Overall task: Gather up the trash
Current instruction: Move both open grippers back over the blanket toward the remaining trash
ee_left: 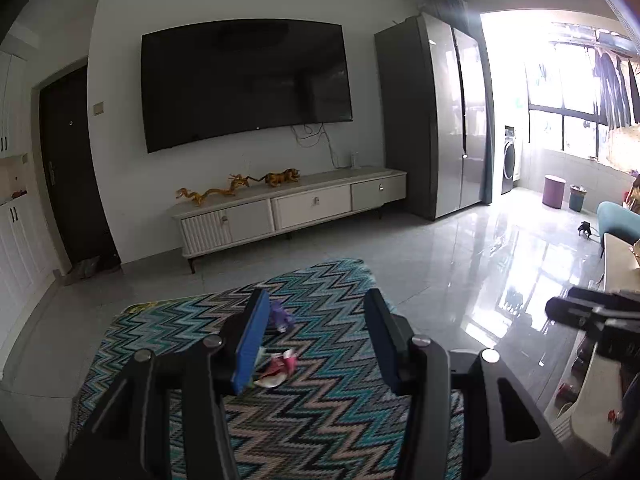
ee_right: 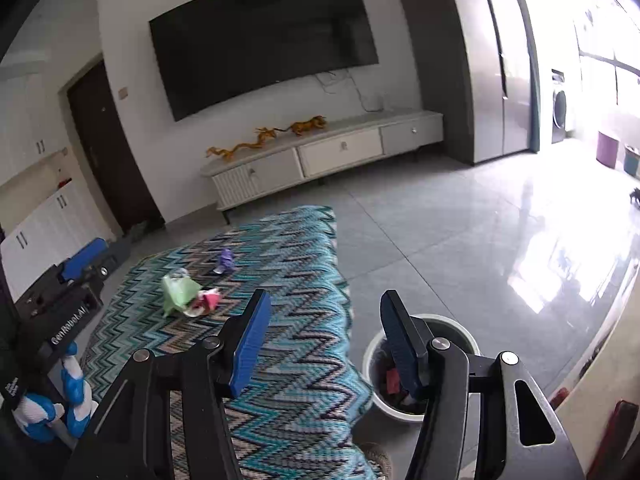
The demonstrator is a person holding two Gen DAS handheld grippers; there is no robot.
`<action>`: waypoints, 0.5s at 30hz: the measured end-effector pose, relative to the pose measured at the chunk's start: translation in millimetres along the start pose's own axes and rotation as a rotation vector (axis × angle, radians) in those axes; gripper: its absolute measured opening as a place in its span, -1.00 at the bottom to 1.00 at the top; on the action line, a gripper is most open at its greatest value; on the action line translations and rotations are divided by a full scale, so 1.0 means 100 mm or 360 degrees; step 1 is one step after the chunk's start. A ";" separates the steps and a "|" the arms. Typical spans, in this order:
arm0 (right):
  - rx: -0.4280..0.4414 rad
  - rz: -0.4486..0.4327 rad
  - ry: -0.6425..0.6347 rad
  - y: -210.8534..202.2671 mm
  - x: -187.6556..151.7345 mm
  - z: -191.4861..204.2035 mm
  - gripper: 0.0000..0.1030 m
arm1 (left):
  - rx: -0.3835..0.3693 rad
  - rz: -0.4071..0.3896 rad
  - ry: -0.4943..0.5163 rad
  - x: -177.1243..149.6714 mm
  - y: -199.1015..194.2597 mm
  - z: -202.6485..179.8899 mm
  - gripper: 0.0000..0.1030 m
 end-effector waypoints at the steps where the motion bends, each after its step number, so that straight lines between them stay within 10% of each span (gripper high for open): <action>1: 0.0006 -0.0003 -0.0015 -0.02 0.01 0.06 0.10 | 0.0011 -0.0001 -0.0007 -0.01 -0.01 0.05 -0.08; 15: 0.0120 0.0017 -0.0173 0.14 0.38 0.69 0.13 | 0.0200 0.0053 -0.0301 -0.02 0.17 1.49 0.25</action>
Point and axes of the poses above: each gripper's, at about its wrist camera, not at the fingertips, and y roughly the way its jaws point, z to its left, x to its top, the point moved 6 cm from there along y, roughly the way its jaws point, and after that the axes turned 14 degrees about z, right-handed, at the moved point
